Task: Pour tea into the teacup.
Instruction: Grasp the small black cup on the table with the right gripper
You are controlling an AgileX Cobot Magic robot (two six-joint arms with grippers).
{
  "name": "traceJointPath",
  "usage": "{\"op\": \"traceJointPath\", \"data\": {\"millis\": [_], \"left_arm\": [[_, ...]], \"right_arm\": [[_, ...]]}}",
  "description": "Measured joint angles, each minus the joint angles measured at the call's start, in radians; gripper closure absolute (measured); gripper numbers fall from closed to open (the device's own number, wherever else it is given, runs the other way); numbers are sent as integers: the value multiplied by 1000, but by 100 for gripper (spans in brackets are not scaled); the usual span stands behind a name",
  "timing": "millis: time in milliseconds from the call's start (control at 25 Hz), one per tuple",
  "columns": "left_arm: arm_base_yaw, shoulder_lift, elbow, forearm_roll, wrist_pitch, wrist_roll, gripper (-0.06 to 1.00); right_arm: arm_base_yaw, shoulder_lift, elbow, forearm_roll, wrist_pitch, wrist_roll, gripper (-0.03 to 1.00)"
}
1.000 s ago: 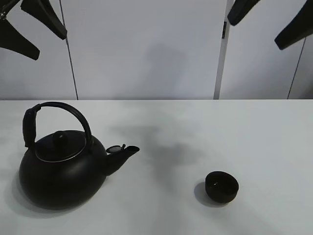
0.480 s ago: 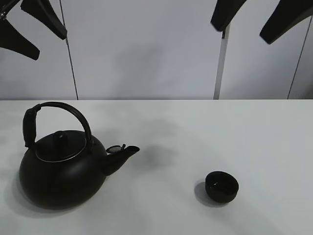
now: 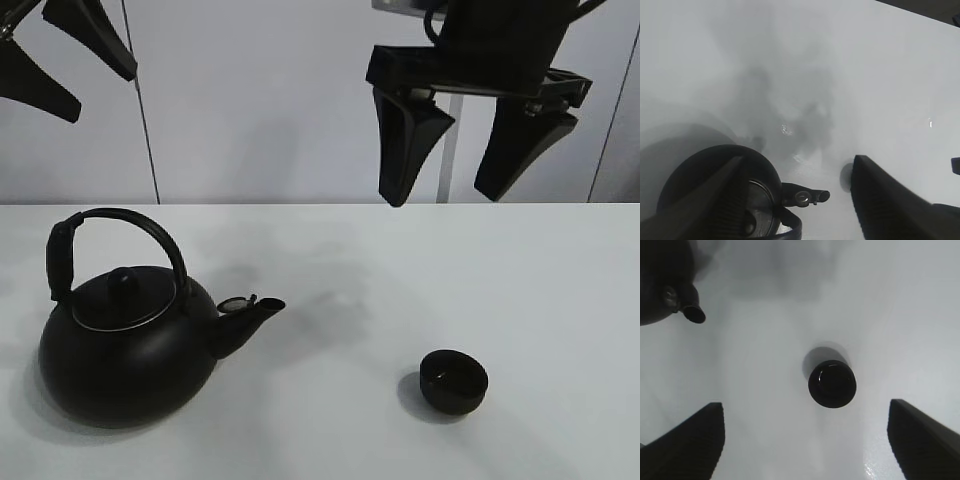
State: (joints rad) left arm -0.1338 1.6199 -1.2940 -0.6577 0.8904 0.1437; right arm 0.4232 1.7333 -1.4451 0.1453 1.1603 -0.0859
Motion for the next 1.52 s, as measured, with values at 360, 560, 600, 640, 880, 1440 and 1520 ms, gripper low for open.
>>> {"op": "traceJointPath", "data": {"millis": [360, 560, 600, 640, 880, 1440, 1520], "left_arm": [[0, 0, 0, 0, 0, 0, 51], [0, 0, 0, 0, 0, 0, 51], [0, 0, 0, 0, 0, 0, 51], [0, 0, 0, 0, 0, 0, 51], [0, 0, 0, 0, 0, 0, 51], [0, 0, 0, 0, 0, 0, 51], [0, 0, 0, 0, 0, 0, 51]], "right_arm": [[3, 74, 0, -21, 20, 5, 36], [45, 128, 0, -53, 19, 6, 36], [52, 137, 0, -63, 19, 6, 36], [55, 145, 0, -72, 19, 7, 36], [55, 179, 0, -93, 3, 23, 36], [55, 192, 184, -83, -117, 29, 36], [55, 192, 217, -82, -151, 29, 36]]}}
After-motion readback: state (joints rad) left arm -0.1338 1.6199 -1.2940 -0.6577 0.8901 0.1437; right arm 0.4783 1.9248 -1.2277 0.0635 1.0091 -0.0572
